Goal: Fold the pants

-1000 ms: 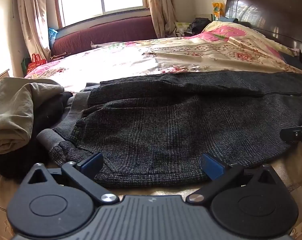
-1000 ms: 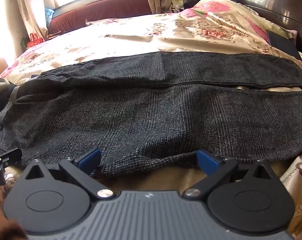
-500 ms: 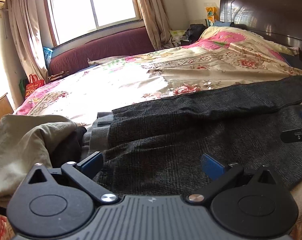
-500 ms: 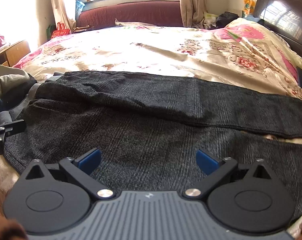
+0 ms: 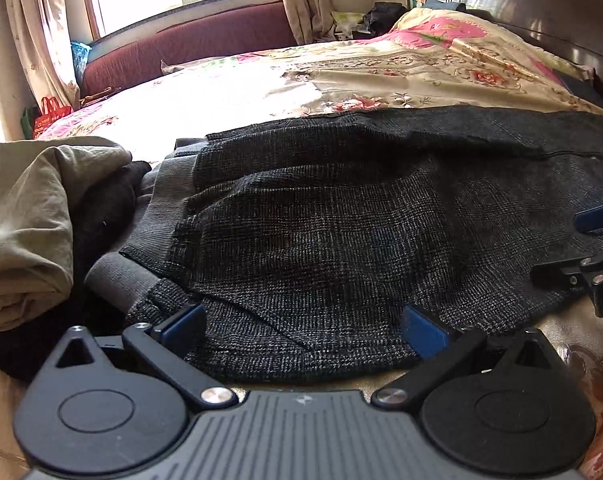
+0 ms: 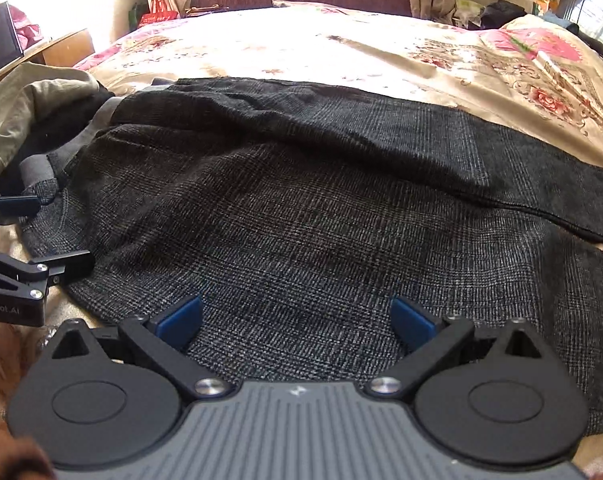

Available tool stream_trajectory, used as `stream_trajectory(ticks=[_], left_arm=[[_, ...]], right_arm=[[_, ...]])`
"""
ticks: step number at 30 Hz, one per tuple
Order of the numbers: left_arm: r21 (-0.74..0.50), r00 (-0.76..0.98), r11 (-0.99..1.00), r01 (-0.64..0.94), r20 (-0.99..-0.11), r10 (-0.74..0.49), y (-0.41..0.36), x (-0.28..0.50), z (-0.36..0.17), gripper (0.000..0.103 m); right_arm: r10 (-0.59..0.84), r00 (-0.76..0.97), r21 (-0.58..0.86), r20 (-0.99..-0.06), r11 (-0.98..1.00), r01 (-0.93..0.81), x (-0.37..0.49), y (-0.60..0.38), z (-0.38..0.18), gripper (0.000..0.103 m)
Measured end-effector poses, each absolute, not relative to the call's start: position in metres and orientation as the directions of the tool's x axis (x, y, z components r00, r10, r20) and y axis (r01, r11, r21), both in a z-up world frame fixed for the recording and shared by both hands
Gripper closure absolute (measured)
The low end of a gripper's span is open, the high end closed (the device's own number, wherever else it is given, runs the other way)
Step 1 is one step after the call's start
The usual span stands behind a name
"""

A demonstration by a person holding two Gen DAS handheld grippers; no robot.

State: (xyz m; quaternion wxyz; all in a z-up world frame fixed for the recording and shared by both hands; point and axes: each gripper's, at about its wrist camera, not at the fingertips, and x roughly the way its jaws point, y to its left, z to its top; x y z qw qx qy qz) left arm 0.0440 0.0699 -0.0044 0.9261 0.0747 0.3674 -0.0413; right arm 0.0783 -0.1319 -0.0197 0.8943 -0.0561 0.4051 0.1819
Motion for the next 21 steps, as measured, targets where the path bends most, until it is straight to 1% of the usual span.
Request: stream_trajectory(ticks=[2, 6, 9, 12, 14, 16, 19, 21], left_arm=[[0.105, 0.726, 0.982, 0.155, -0.687, -0.041, 0.069, 0.046, 0.007, 0.0], [0.142, 0.768, 0.97, 0.198, -0.637, -0.064, 0.071, 0.06, 0.037, 0.0], [0.217, 0.781, 0.946, 0.242, -0.622, -0.057, 0.073, 0.088, 0.05, 0.0], [0.274, 0.776, 0.917, 0.289, -0.628, -0.057, 0.079, 0.128, 0.057, 0.0], [0.28, 0.765, 0.908, 0.311, -0.64, -0.065, 0.086, 0.163, 0.056, 0.0], [0.261, 0.747, 0.911, 0.319, -0.661, -0.072, 0.096, 0.198, 0.052, 0.0], [0.246, 0.732, 0.917, 0.313, -0.678, -0.068, 0.114, 0.248, 0.042, 0.0], [0.223, 0.716, 0.927, 0.301, -0.696, -0.064, 0.128, 0.275, 0.035, 0.0]], right_arm=[[0.283, 0.617, 0.033, -0.734, 0.923, -0.383, 0.08, -0.132, -0.011, 0.004], [0.309, 0.649, 0.012, -0.695, 0.908, -0.419, 0.102, -0.131, 0.013, 0.004], [0.323, 0.658, -0.028, -0.681, 0.886, -0.463, 0.139, -0.125, 0.027, 0.004], [0.328, 0.664, -0.081, -0.673, 0.859, -0.506, 0.187, -0.117, 0.035, 0.004], [0.324, 0.658, -0.115, -0.68, 0.839, -0.532, 0.229, -0.11, 0.038, 0.005], [0.321, 0.637, -0.123, -0.701, 0.825, -0.551, 0.268, -0.102, 0.036, 0.009], [0.331, 0.582, -0.082, -0.743, 0.817, -0.57, 0.323, -0.092, 0.027, 0.015], [0.343, 0.538, -0.061, -0.77, 0.799, -0.598, 0.352, -0.085, 0.015, 0.017]])
